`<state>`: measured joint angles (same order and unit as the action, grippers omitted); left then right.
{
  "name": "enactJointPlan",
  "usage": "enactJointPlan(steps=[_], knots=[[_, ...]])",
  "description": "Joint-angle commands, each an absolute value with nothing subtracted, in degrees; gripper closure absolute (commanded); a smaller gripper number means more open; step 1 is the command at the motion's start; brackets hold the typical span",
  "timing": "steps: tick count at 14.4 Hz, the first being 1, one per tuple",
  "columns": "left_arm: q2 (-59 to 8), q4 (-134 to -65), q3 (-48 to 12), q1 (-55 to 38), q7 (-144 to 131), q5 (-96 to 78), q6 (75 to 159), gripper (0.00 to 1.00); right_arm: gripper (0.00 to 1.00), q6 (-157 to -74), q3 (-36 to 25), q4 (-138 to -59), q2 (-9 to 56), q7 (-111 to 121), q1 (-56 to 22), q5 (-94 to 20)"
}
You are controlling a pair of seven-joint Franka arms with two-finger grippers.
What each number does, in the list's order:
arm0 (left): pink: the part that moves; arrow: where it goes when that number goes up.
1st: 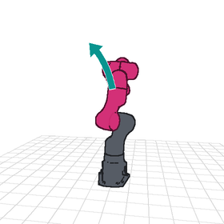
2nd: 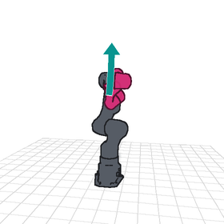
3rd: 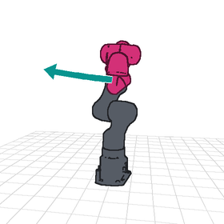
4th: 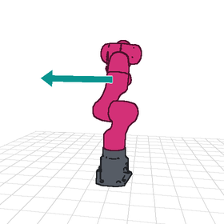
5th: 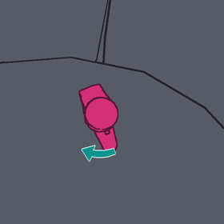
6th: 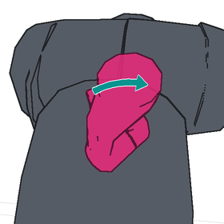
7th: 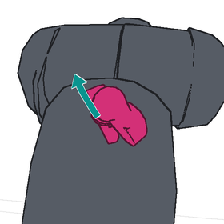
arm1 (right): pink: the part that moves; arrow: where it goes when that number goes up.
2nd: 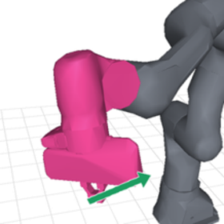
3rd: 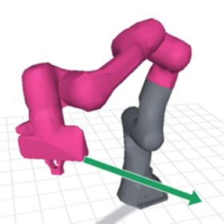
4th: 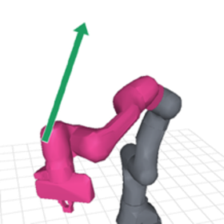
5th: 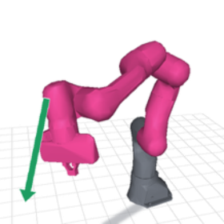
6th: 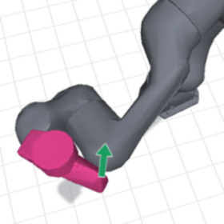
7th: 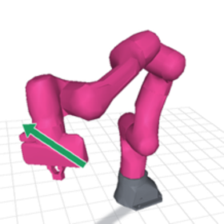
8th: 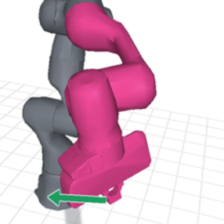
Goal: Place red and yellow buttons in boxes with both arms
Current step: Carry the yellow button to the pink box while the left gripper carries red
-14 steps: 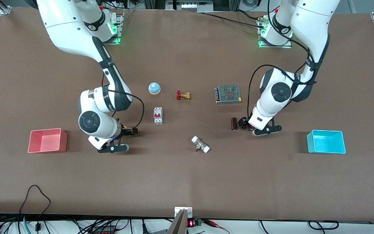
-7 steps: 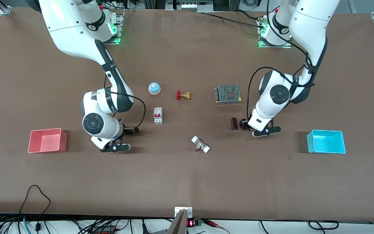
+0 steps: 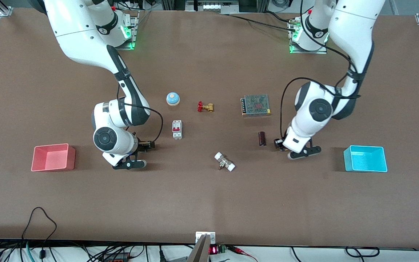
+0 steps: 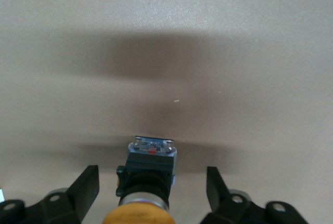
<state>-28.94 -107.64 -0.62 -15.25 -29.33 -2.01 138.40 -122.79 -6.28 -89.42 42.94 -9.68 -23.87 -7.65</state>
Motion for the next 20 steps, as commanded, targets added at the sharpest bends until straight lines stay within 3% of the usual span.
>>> enactJointPlan(steps=[1,2,7,11,15,18,20], knots=[[-26.47,-102.57,-0.61,-10.48,-22.79,-0.7,129.13,0.99,0.4,-122.08,-6.59,-89.82,42.45,-10.37,-24.26,-8.53],[-25.24,-102.92,-0.62,-8.2,-19.02,-0.7,128.59,0.99,0.51,-122.08,-6.59,-89.74,42.36,-11.59,-24.17,-8.53],[-24.08,-102.92,-0.62,4.46,3.3,-0.7,126.3,0.99,0.7,-121.99,-6.59,-89.56,42.28,-14.68,-24.43,-8.53],[-26.79,-102.31,-0.62,11.76,17.02,-0.79,130.15,0.99,0.71,-121.03,-7.55,-88.86,39.3,-14.15,-23.21,-8.35],[-32.07,-102.22,-0.53,13.35,21.7,-1.05,138.06,0.99,0.71,-113.83,-15.45,-85.26,36.83,-13.18,-22.76,-7.56],[-34.45,-100.9,-0.62,14.33,23.28,-1.23,139.48,0.99,0.71,-113.12,-20.81,-85.25,36.74,-7.59,-21.8,-8.26],[-35.5,-100.81,-0.62,14.5,23.73,-1.49,139.75,0.99,0.71,-113.12,-21.09,-85.25,36.83,-2.31,-17.78,-8.26]])
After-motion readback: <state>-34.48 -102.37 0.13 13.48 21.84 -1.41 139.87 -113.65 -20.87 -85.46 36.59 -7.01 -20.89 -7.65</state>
